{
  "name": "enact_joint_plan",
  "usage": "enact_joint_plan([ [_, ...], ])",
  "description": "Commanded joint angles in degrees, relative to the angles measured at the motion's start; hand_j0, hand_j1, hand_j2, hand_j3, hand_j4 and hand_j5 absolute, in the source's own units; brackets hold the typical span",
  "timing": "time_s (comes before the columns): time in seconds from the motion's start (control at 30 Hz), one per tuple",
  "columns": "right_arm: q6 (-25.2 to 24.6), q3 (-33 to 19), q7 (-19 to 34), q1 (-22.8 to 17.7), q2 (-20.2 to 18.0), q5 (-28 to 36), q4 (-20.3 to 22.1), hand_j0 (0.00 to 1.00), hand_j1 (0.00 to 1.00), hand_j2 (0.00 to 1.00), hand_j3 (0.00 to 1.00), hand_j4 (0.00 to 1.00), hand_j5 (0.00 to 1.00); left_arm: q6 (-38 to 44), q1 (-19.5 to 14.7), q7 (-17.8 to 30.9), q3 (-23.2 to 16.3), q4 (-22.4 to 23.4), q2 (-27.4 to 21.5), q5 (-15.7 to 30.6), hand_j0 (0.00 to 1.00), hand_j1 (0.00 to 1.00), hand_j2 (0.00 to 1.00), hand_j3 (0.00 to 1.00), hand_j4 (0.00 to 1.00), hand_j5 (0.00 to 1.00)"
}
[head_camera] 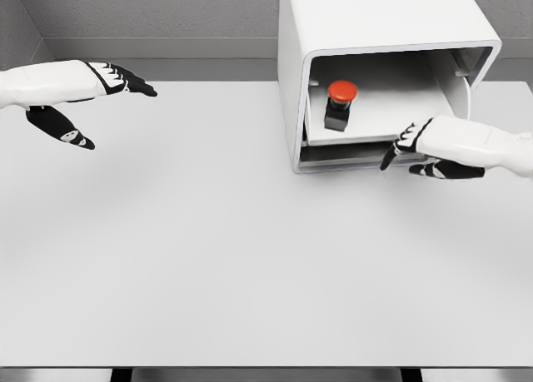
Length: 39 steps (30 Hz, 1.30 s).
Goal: Slide open multi-storey tabletop storage cabinets and put open load switch and slide close multi-storey tabletop storage cabinets
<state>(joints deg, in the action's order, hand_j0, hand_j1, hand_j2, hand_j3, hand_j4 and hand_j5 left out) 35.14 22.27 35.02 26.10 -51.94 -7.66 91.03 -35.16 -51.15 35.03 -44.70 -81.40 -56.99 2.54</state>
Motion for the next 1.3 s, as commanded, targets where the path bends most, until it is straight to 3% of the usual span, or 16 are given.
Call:
enact_joint_plan([
  [0.0, -0.14, 0.75, -0.02, 0.0, 0.62, 0.28, -1.47, 0.61, 0.61, 0.61, 0.61, 0.61, 0.61, 0.16, 0.0, -0.03, 0.06, 0.01, -0.05, 0.36, 1.0, 1.0, 1.0, 1.0, 1.0, 1.0],
  [0.27, -0.14, 3.56, -0.02, 5.62, 3.16, -0.51, -7.88, 0.63, 0.63, 0.63, 0.63, 0.63, 0.63, 0.16, 0.09, -0.03, 0.06, 0.01, -0.14, 0.36, 1.0, 1.0, 1.0, 1.0, 1.0, 1.0],
  [0.53, -0.14, 4.97, -0.02, 9.05, 5.45, -0.6, -12.63, 0.63, 0.63, 0.63, 0.63, 0.63, 0.63, 0.16, 0.09, -0.03, -0.12, -0.25, 1.18, 0.36, 1.0, 1.0, 1.0, 1.0, 1.0, 1.0],
  [0.63, -0.14, 5.24, -0.02, 9.23, 5.45, -0.69, -12.81, 0.63, 0.63, 0.63, 0.63, 0.63, 0.63, 0.16, 1.84, -0.03, -0.12, -0.25, 1.53, 0.54, 1.0, 1.0, 1.0, 1.0, 1.0, 1.0],
  [0.7, -0.14, 5.24, -0.02, 8.71, 5.19, -0.87, -11.49, 0.64, 0.64, 0.64, 0.64, 0.64, 0.64, 0.16, 2.2, -0.03, -0.12, -0.17, 1.53, 0.54, 1.0, 1.0, 1.0, 1.0, 1.0, 1.0],
  [0.77, -0.14, 5.15, -0.02, 5.98, 3.78, -0.95, -6.74, 0.77, 0.77, 0.77, 0.77, 0.77, 0.77, 0.16, 2.9, -0.03, -0.12, -0.25, 1.53, 0.54, 1.0, 1.0, 1.0, 1.0, 1.0, 1.0],
  [0.9, -0.14, 2.77, -0.02, 5.1, 1.67, -1.31, -5.95, 0.86, 0.86, 0.86, 0.86, 0.86, 0.86, 0.16, 2.99, -0.03, -0.12, -0.17, 1.53, 0.45, 1.0, 1.0, 1.0, 1.0, 1.0, 1.0],
  [1.03, -0.14, -4.52, -0.02, -0.08, -0.35, -1.04, -2.61, 0.97, 0.97, 0.97, 0.97, 0.97, 0.97, 0.16, 2.99, -0.03, -0.12, -0.17, 1.53, 0.45, 1.0, 1.0, 1.0, 1.0, 1.0, 1.0],
  [1.1, -0.14, -5.75, -0.02, -2.1, -2.64, -1.04, -0.59, 0.98, 0.98, 0.98, 0.98, 0.98, 0.98, 0.16, 2.99, -0.03, -0.12, -0.17, 1.53, 0.45, 1.0, 1.0, 1.0, 1.0, 1.0, 1.0],
  [1.27, -0.14, -6.72, -0.02, -6.68, -2.81, -1.13, 3.19, 1.0, 1.0, 1.0, 1.0, 1.0, 1.0, 0.16, 2.99, -0.03, -0.12, -0.16, 1.53, 0.45, 1.0, 1.0, 1.0, 1.0, 1.0, 1.0],
])
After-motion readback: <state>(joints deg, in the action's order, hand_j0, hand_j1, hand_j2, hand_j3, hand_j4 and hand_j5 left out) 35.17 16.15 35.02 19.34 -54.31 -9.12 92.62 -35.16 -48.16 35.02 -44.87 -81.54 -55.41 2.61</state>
